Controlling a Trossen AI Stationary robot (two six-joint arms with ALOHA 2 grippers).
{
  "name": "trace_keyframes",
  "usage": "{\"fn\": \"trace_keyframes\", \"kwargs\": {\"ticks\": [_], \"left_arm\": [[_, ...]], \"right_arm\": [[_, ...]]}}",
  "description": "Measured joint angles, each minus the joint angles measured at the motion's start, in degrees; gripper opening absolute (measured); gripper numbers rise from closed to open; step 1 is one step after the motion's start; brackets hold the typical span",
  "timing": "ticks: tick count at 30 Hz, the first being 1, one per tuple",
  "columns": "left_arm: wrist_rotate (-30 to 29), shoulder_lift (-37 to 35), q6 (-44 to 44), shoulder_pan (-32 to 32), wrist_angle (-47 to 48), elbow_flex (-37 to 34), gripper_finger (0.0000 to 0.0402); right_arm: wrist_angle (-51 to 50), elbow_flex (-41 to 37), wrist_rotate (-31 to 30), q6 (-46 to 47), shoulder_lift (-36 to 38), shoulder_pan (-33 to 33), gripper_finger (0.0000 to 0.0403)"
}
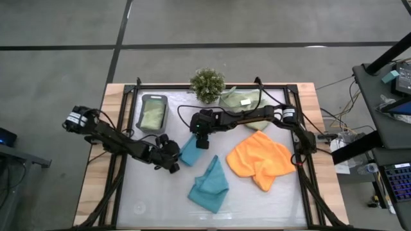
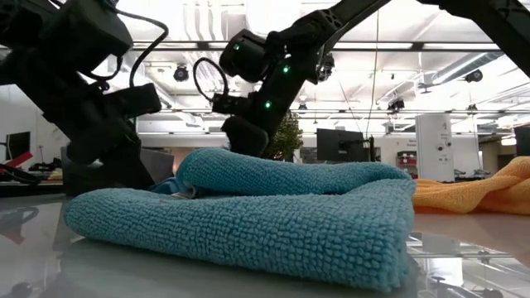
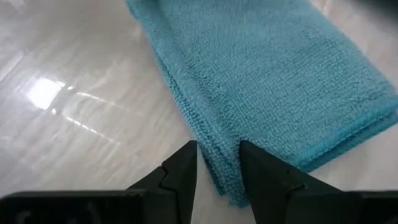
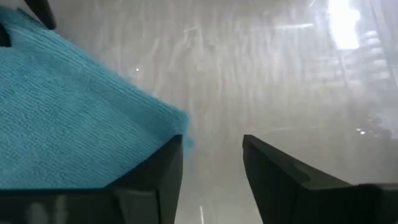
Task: Fold microfiber towels
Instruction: Fold the left blue microfiber cloth
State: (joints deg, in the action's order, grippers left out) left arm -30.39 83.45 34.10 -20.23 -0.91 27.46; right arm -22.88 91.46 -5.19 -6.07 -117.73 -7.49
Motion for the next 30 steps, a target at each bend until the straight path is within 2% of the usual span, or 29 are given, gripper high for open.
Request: {"fn": "trace_keyframes", "kwargs": {"ticks": [6,14,24,30], "left_arm": [[-0.4,-3.4,-2.1,0.0,-0.6,0.1,0.0108],[-1.2,-4.8,-3.2,-0.1,-1.5,0.4,0.0108],[-1.3,-2.2,-3.1,-0.1,-4.6,0.3,0.0108],[-1.4,0.8,-3.0,-0.1,-4.5,0.3,0.0108]], "right_arm": [[-0.2,0.0,0.1,0.7,2.3,0.1,0.0143],[1.6,-0.1,0.5,0.8,2.9,2.5,0.0085],[18.2,-7.6,0.7,1.7,1.8,4.2,0.0015],[26.8,-12.8,0.7,3.5,-0.9,2.9,0.0009]]}}
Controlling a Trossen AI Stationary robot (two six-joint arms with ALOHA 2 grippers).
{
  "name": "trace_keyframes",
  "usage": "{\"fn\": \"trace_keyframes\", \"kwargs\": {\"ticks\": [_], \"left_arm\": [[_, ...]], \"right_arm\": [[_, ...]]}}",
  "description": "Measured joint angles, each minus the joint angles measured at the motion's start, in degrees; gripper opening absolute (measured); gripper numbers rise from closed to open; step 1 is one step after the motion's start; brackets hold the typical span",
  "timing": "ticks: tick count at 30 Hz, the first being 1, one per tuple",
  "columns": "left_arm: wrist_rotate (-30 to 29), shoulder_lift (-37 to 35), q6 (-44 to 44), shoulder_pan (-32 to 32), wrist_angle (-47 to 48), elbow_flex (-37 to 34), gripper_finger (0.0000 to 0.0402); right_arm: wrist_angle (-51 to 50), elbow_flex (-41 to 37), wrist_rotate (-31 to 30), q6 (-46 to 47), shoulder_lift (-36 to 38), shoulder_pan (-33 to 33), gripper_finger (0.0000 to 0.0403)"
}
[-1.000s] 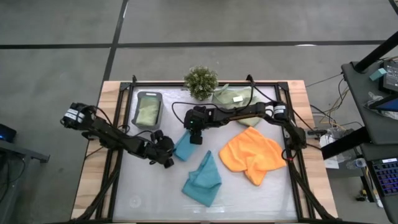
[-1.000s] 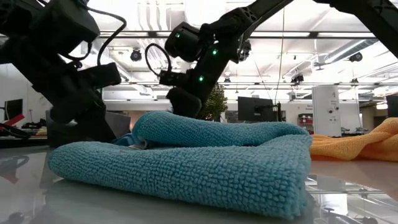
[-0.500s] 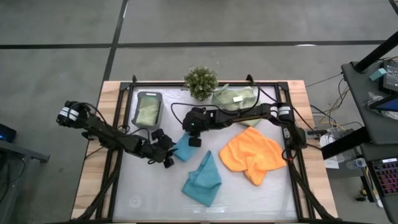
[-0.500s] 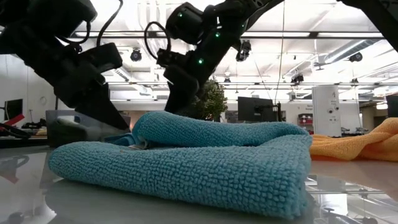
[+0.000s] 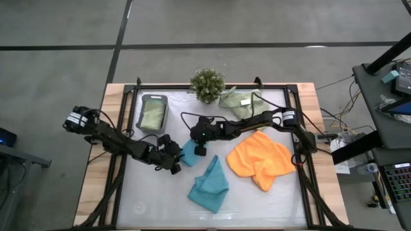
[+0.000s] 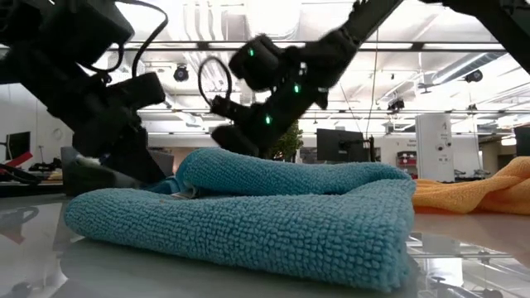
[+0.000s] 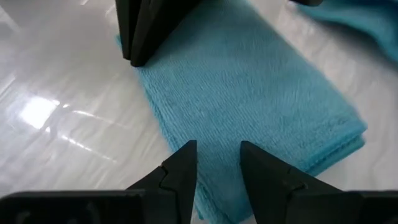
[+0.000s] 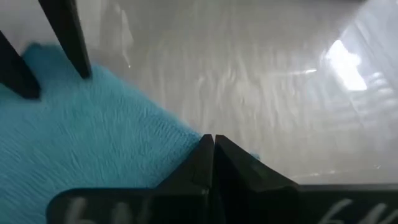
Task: Fold microfiber towels
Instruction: Fold the left blue microfiber cloth
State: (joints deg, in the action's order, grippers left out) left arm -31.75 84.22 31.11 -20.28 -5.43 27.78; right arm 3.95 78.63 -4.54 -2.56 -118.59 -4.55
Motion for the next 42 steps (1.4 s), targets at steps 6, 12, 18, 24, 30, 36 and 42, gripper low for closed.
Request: {"fn": "trace_keyframes", "kwargs": {"ticks": [6,12,18,24,30,36,42], "left_arm": [[-1.0,2.4,0.7,0.1,0.7,0.1,0.0108],[-1.8,1.5,2.6,0.3,3.5,0.0,0.0108],[-1.3,-3.7,1.5,0.3,7.2,-0.1,0.0108],[0.6,-9.8,3.1,0.3,9.7,-0.1,0.0108],[4.3,-15.0,5.0,0.3,12.5,-0.2,0.0120],[-0.2,-13.2,9.5,0.4,12.0,-0.4,0.0153],[-0.4,-7.4,13.6,0.4,11.2,-0.5,0.0159]], "right_arm": [[3.7,-2.3,0.0,1.2,-1.7,-0.6,0.0009],[4.0,-2.6,0.0,1.0,-1.9,-0.6,0.0009],[3.0,-2.0,-0.2,0.8,-1.0,-0.5,0.0009],[1.0,-2.2,-0.2,0.0,1.7,-0.3,0.0008],[-0.2,-2.3,-0.2,-1.6,4.8,0.0,0.0008],[-0.1,-3.8,-0.1,-2.8,7.1,1.3,0.0008],[0.0,-5.2,0.0,-2.7,7.5,2.8,0.0008]]}}
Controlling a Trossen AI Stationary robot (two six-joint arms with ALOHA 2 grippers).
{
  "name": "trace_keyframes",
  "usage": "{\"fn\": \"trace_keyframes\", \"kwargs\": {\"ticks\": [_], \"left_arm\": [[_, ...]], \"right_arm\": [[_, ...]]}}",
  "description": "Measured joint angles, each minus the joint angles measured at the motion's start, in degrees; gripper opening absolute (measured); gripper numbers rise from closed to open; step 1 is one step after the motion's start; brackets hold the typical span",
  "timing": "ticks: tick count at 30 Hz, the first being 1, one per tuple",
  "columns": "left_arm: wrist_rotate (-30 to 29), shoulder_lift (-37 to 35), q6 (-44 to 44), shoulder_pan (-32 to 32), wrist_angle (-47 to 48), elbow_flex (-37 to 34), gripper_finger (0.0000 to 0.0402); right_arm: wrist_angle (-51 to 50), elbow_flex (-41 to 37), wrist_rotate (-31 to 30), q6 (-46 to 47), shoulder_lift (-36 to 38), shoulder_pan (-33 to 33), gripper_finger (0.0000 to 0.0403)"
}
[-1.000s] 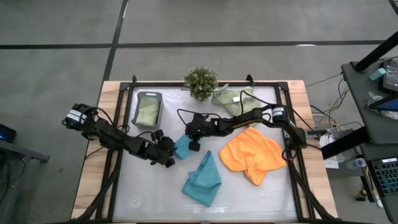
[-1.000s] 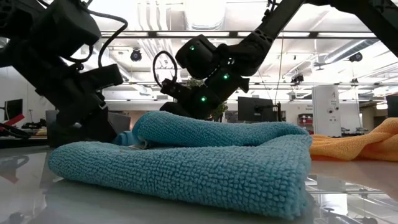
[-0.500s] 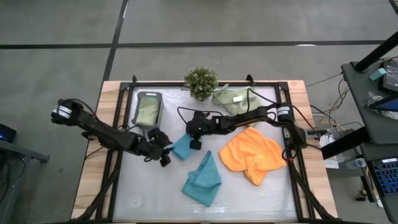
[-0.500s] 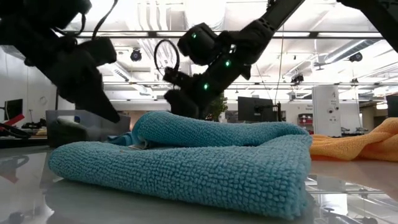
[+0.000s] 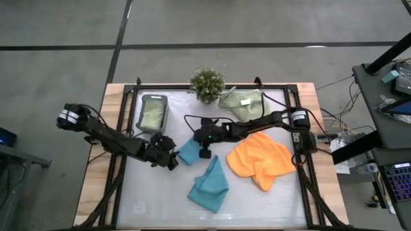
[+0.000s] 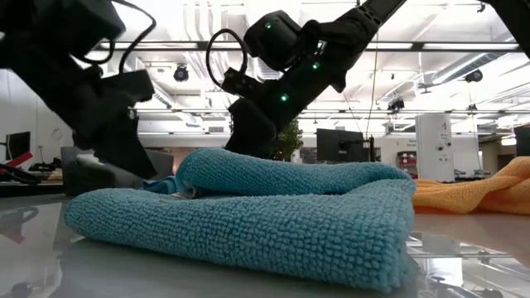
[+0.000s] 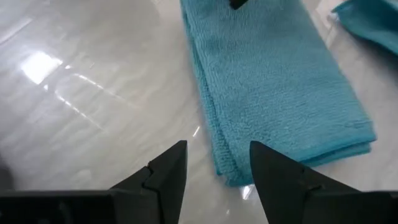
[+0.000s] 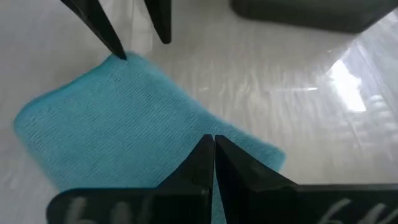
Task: Fold microfiber towels
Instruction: Fold the left blue microfiber cloth
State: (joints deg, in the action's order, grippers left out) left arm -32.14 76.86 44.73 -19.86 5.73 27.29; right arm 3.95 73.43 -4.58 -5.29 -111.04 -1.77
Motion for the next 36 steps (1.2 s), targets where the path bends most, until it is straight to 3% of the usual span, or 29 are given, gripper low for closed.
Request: {"fn": "trace_keyframes", "kwargs": {"ticks": [11,19,26,30,36], "left_arm": [[4.7,4.9,-0.1,0.0,-5.3,0.2,0.0148],[2.9,3.8,-5.0,0.1,-5.2,0.5,0.0012],[1.5,0.4,-8.1,2.0,-3.1,0.6,0.0003],[1.4,-0.2,-11.6,3.6,-2.7,0.5,0.0003],[1.4,-0.2,-15.3,4.3,-2.7,0.6,0.0003]], "right_arm": [[1.5,-2.1,0.0,0.9,0.0,0.1,0.0008],[2.4,-2.3,0.0,0.2,0.0,0.2,0.0008],[2.3,-1.7,0.7,-2.2,0.0,0.1,0.0009],[2.6,-1.7,4.7,-3.4,0.2,0.0,0.0015],[7.0,-1.6,14.2,-4.9,1.4,-1.8,0.0074]]}}
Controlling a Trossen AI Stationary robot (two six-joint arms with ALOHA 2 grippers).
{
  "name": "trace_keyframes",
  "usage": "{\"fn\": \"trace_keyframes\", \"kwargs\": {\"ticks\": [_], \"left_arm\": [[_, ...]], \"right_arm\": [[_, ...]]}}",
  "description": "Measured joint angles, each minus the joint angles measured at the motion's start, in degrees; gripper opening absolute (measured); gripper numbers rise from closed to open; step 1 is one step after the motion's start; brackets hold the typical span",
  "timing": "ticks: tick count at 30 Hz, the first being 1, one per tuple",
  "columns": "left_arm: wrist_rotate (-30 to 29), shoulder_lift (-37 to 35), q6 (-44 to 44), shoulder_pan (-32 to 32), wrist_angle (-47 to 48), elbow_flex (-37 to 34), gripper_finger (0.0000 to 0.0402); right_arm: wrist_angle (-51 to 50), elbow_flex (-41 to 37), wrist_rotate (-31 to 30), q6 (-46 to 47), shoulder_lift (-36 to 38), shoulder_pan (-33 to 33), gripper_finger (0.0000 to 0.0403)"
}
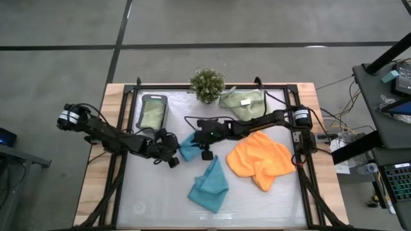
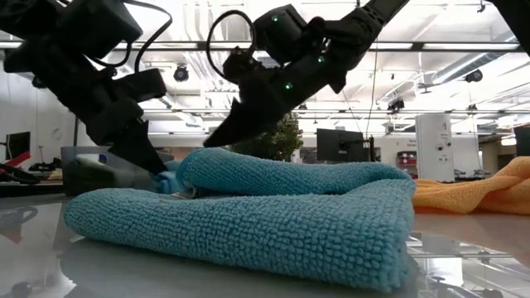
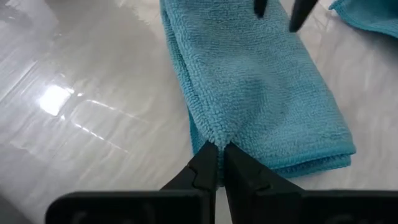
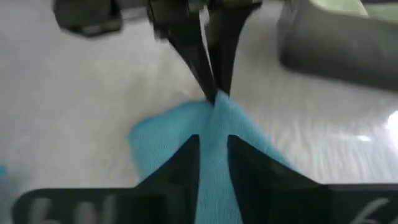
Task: Fold microfiber towels
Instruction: Fold the left blue microfiber cloth
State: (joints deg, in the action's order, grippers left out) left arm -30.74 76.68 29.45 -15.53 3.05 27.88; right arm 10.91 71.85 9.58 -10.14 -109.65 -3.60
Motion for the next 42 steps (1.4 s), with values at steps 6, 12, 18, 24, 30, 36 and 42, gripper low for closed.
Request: {"fn": "trace_keyframes", "kwargs": {"ticks": [6,12,18,24,30,36,42], "left_arm": [[0.0,0.0,-0.1,0.1,-0.4,0.0,0.0003],[-1.2,0.0,-0.3,0.1,-0.6,0.0,0.0003],[-1.3,0.0,-2.1,0.2,-1.2,0.0,0.0020],[-1.4,0.0,-3.1,0.2,-1.6,0.2,0.0042],[-1.5,0.0,-3.3,0.2,-2.4,0.2,0.0045],[-1.4,0.0,-3.4,0.2,-2.6,0.2,0.0045],[-1.1,-0.6,-3.3,0.2,2.2,0.3,0.0045]], "right_arm": [[4.5,3.3,4.0,-1.9,-3.2,-1.2,0.0142],[3.0,7.8,4.1,-5.5,-6.9,-2.1,0.0169],[1.5,8.5,7.6,-4.7,-6.8,-4.0,0.0155],[1.9,8.3,8.9,-4.9,-7.2,-4.3,0.0135],[1.2,9.3,9.0,-4.1,-10.6,-4.2,0.0127],[-0.2,10.7,8.9,-4.4,-12.9,-4.2,0.0113],[-2.2,11.0,8.9,-6.2,-13.0,-4.2,0.0021]]}}
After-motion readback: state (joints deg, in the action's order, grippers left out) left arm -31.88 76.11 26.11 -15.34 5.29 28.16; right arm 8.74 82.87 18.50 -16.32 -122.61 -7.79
